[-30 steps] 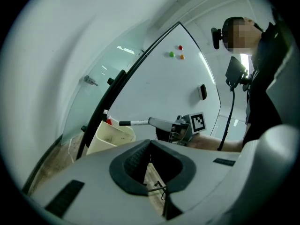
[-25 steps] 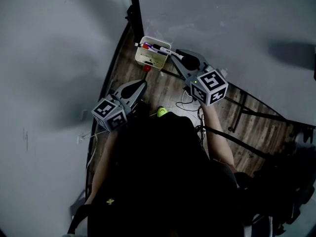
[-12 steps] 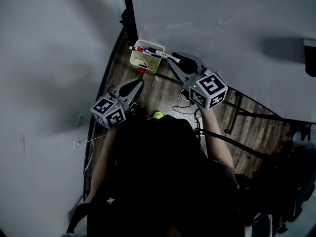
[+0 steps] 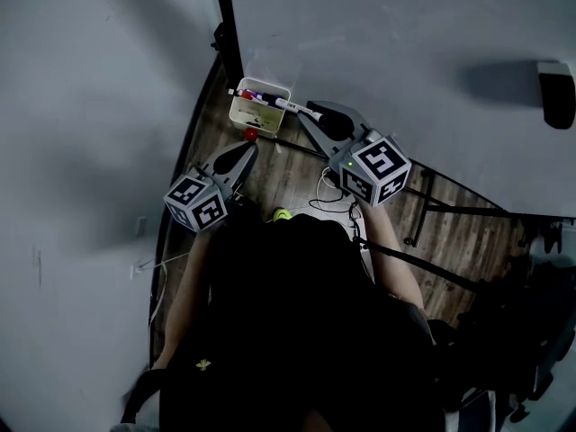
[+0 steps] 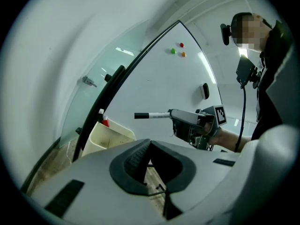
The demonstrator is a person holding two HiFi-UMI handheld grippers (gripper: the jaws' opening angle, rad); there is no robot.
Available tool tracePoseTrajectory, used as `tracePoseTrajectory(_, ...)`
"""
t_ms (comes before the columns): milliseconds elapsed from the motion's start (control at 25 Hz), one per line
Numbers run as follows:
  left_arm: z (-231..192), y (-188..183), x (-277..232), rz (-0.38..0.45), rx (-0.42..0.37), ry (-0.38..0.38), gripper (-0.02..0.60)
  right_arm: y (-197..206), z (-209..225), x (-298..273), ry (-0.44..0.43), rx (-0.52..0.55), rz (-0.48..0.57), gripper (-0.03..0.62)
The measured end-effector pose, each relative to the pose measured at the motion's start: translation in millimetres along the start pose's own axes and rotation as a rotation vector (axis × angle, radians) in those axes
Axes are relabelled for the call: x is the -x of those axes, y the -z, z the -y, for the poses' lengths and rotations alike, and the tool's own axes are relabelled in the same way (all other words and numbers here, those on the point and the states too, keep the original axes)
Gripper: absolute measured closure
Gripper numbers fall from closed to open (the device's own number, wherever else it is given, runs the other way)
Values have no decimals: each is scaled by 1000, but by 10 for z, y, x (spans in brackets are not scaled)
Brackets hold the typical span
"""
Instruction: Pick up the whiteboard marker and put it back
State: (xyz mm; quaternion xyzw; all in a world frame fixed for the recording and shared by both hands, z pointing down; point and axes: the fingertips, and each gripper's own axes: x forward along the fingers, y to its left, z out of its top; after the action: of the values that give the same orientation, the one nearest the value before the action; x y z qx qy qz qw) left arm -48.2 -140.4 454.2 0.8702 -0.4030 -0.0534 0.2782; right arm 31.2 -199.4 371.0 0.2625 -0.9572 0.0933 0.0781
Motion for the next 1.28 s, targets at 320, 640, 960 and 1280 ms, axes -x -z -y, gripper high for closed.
tracePoseTrajectory(320,-27,28,-33,3,-5,-12,561,-25,-31,30,-11,2,10,522)
tracePoseTrajectory(640,28,4,-50,42,24,35,561,4,-21,66,-7,-9,14,523)
tracePoseTrajectory(960,31,-4,-24,58,33,41,561,-6,-24,67,-9,-8,14,522)
tracePoseTrajectory(1280,-7,0,30,43,27,33,561,-2,-38,18,-10,-13,13,522)
